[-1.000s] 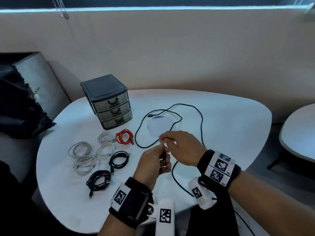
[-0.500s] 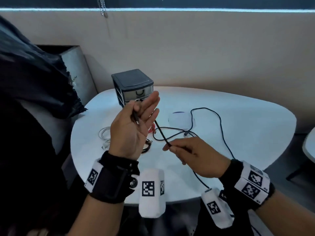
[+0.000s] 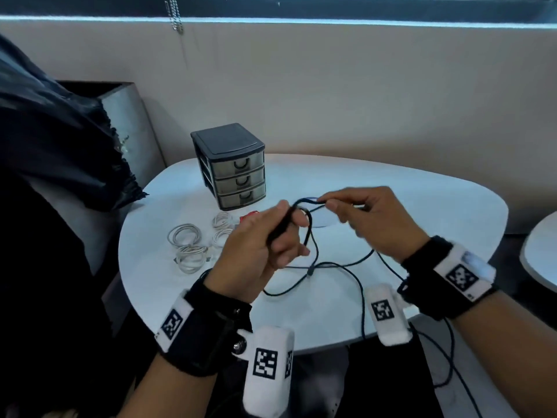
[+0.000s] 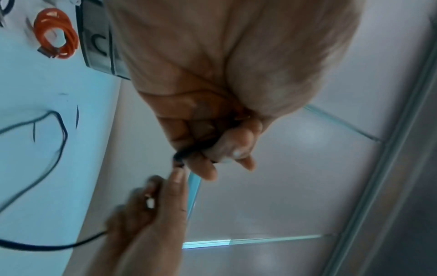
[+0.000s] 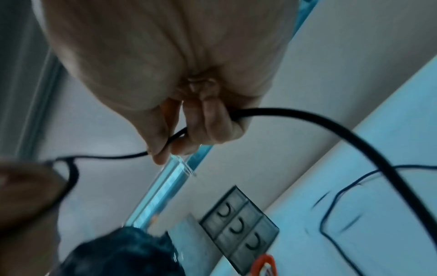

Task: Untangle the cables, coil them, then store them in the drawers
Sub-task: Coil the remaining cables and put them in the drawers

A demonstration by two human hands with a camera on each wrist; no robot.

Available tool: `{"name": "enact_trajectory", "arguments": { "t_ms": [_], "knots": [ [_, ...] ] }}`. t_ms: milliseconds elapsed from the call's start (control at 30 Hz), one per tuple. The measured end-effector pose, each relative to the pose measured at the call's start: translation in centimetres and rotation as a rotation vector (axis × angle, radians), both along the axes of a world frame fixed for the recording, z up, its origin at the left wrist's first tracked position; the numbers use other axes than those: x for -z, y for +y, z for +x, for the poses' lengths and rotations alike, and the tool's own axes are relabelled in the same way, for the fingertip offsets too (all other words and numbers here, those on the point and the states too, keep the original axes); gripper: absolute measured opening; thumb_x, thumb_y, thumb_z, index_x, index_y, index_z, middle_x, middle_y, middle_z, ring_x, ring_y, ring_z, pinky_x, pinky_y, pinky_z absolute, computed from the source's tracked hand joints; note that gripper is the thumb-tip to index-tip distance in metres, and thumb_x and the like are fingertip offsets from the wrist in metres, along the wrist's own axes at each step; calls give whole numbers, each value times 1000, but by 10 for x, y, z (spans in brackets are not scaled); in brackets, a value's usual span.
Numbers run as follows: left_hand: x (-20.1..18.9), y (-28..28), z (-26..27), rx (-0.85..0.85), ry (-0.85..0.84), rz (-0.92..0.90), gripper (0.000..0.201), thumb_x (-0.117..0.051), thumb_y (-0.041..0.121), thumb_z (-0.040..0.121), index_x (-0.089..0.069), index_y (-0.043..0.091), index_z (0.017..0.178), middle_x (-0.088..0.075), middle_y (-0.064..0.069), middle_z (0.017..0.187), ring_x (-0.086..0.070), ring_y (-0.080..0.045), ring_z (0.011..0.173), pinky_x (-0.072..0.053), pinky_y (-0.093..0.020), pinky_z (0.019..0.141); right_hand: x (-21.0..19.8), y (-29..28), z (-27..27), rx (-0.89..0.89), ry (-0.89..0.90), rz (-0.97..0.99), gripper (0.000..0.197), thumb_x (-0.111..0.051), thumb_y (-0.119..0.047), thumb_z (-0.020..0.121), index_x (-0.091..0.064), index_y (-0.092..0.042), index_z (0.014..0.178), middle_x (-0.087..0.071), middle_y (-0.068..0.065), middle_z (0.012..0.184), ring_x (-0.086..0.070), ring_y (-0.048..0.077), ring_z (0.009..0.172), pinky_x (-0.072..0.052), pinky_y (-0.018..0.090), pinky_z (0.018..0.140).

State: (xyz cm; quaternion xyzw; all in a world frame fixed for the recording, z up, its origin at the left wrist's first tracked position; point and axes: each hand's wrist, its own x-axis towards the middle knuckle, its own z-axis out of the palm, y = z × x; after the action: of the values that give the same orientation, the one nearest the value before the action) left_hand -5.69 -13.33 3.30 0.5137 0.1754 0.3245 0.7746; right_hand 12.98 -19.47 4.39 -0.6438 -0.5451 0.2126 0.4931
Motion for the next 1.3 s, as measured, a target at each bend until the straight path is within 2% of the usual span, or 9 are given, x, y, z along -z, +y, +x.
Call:
{"name": "enact_trajectory", "arguments": {
  "t_ms": [200, 300, 433, 500, 700, 800, 933, 1100, 1300],
  "knots": [
    [-3, 18, 1, -130, -283, -86, 26, -39, 25, 98, -52, 9, 82, -68, -6, 68, -74, -27, 90, -55, -30, 85, 37, -14, -31, -266, -187, -258, 21, -53, -28, 101, -71, -33, 108, -59, 4, 64, -54, 21, 60, -47, 34, 61],
    [12, 34, 4, -257, -40, 208, 33, -31, 19, 108, -49, 12, 81, -76, -11, 83, -71, -26, 104, -46, -37, 88, 30, -27, -40, -373, -266, -297, 24, -45, -25, 104, -67, -22, 113, -56, -9, 64, -52, 13, 59, -41, 20, 58],
    [31, 27, 7, -228, 394, 708, 32, -37, 20, 107, -60, 15, 84, -73, 8, 71, -70, -2, 80, -49, -21, 74, 3, -33, -30, -355, -309, -219, 22, -48, -21, 102, -70, -17, 104, -54, -16, 60, -43, 6, 53, -32, 14, 56],
    [35, 19, 8, -122, 475, 761, 34, -37, 22, 107, -62, 14, 86, -66, 7, 59, -71, -8, 69, -51, -27, 73, -7, -30, -18, -301, -318, -168, 21, -53, -21, 100, -73, -19, 95, -57, -5, 60, -39, 7, 50, -33, 20, 53],
    [20, 7, 1, 142, 177, 248, 43, -41, 32, 99, -70, 8, 80, -39, -1, 44, -54, -24, 45, -51, -26, 83, -4, -18, 3, -100, -115, -4, 11, -67, -16, 91, -78, -15, 89, -73, -3, 77, -62, 27, 72, -50, 36, 67],
    [8, 7, -1, 97, -68, -16, 42, -43, 29, 98, -71, 6, 76, -32, 3, 42, -44, -15, 37, -54, -27, 81, 14, -10, 1, -57, -45, -18, 16, -62, -16, 95, -77, -16, 101, -60, -22, 56, -47, 4, 53, -37, 11, 53],
    [-4, 19, -1, -60, -283, -136, 40, -39, 26, 96, -69, 1, 89, -39, 2, 47, -53, -15, 48, -55, -30, 91, 49, -12, -18, -165, -77, -197, 21, -55, -21, 100, -75, -23, 106, -53, -23, 53, -42, 4, 55, -34, 11, 55],
    [20, 39, 9, -294, -24, 185, 35, -33, 21, 107, -64, 5, 101, -61, 1, 61, -74, -24, 80, -49, -40, 89, 41, -36, -56, -414, -262, -285, 27, -44, -23, 105, -67, -18, 117, -53, -34, 59, -52, -2, 58, -35, 9, 61],
    [41, 25, 8, -100, 370, 546, 38, -38, 30, 104, -68, 8, 95, -58, 4, 53, -67, -14, 58, -47, -23, 69, -13, -35, -26, -260, -331, -74, 18, -56, -19, 99, -71, -15, 90, -52, -13, 58, -43, 5, 51, -32, 12, 53]
  ]
}}
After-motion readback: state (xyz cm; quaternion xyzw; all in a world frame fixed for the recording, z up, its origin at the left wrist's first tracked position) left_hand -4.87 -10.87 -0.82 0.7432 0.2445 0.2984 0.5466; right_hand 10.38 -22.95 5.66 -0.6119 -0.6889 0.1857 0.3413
